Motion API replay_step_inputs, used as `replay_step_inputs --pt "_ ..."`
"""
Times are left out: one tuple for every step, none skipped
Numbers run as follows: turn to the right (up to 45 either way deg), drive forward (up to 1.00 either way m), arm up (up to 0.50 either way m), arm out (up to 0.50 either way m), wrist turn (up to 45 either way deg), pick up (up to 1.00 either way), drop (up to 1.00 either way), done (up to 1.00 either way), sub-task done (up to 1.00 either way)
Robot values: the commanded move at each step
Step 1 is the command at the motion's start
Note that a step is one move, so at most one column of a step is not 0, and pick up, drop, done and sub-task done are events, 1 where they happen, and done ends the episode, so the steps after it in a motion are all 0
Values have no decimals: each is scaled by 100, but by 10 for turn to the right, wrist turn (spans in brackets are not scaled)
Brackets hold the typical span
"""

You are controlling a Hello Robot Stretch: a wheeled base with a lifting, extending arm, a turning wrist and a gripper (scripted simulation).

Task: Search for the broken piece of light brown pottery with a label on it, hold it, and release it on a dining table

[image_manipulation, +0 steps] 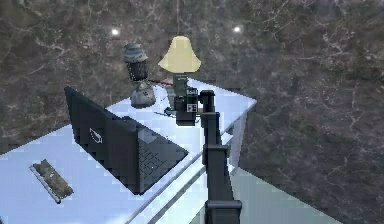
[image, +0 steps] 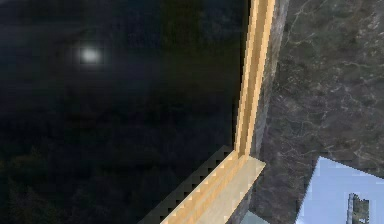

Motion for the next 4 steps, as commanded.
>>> replay_step_inputs --pt "0 0 16 0 0 0 0 0 0" --pt "0 0 0 0 -450 0 0 0 0" --pt "0 0 0 0 -450 0 0 0 0" --pt "0 0 0 0 -330 0 0 0 0"
